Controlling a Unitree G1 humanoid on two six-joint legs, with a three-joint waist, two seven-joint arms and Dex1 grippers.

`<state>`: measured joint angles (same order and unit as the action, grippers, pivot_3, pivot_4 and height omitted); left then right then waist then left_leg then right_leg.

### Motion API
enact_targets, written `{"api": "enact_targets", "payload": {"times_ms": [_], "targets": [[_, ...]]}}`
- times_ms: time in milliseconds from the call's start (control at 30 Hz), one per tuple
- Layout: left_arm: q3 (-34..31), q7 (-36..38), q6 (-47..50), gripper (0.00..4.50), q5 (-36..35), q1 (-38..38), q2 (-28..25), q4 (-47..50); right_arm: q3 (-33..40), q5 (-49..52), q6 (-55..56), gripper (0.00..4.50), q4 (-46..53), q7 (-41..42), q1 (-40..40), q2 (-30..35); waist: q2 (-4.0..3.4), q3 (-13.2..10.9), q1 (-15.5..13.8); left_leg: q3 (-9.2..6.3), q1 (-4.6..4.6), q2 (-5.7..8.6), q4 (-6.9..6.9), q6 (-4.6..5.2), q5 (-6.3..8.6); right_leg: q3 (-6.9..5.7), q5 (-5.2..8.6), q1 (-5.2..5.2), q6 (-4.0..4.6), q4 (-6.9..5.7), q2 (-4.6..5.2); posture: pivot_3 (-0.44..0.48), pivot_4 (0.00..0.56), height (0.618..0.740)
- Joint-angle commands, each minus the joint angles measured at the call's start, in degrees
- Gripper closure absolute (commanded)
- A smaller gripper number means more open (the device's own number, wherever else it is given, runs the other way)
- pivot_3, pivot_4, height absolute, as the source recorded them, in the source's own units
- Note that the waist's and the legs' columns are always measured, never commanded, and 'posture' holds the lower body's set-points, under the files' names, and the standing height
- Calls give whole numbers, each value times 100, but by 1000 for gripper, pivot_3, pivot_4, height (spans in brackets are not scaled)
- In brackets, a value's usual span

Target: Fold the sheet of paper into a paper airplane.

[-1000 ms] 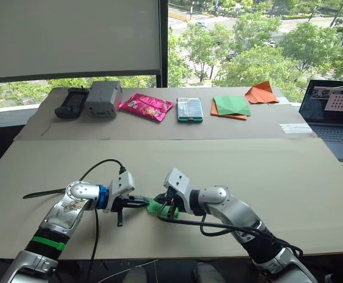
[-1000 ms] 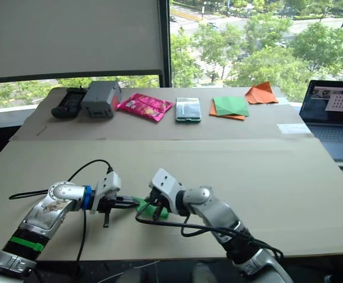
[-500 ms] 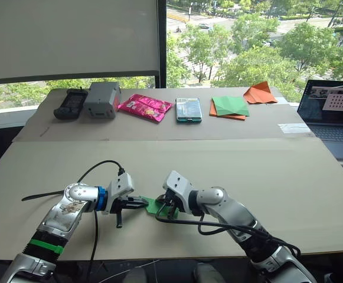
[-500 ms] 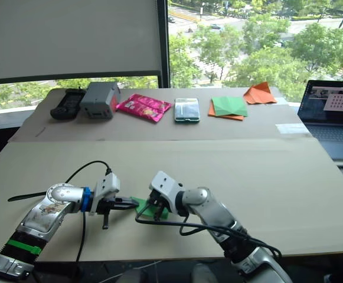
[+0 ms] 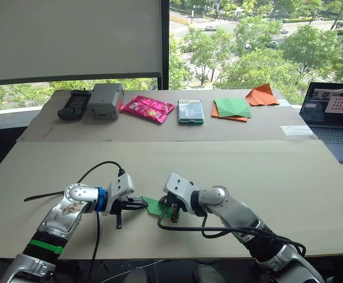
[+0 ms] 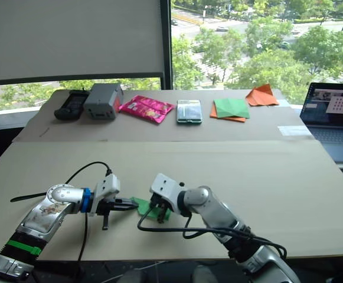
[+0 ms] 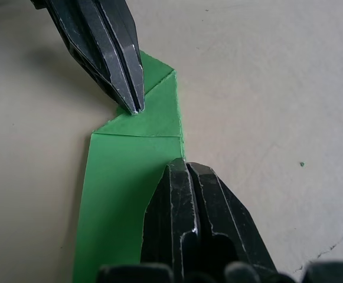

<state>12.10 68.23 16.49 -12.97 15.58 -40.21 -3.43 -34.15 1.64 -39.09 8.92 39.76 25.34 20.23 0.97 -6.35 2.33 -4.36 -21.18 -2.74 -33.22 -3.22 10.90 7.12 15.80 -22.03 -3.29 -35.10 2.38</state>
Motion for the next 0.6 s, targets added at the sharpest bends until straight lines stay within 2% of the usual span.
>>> {"api": "enact_targets", "payload": {"times_ms": [33,600], "targets": [[65,-1,43,4500,159,-22,-73,-117,-327,-398,-174,4492,-350,27,-307,376,-1,4,-3,0,0,0,0,0,0,0,0,0,0,0,0,0,150,740],[104,-20,-17,4500,206,67,-44,-237,-298,-553,-267,4492,-8,-24,-587,606,4,14,-28,0,0,0,-1,-1,0,0,2,0,1,4,2,0,150,740]]}}
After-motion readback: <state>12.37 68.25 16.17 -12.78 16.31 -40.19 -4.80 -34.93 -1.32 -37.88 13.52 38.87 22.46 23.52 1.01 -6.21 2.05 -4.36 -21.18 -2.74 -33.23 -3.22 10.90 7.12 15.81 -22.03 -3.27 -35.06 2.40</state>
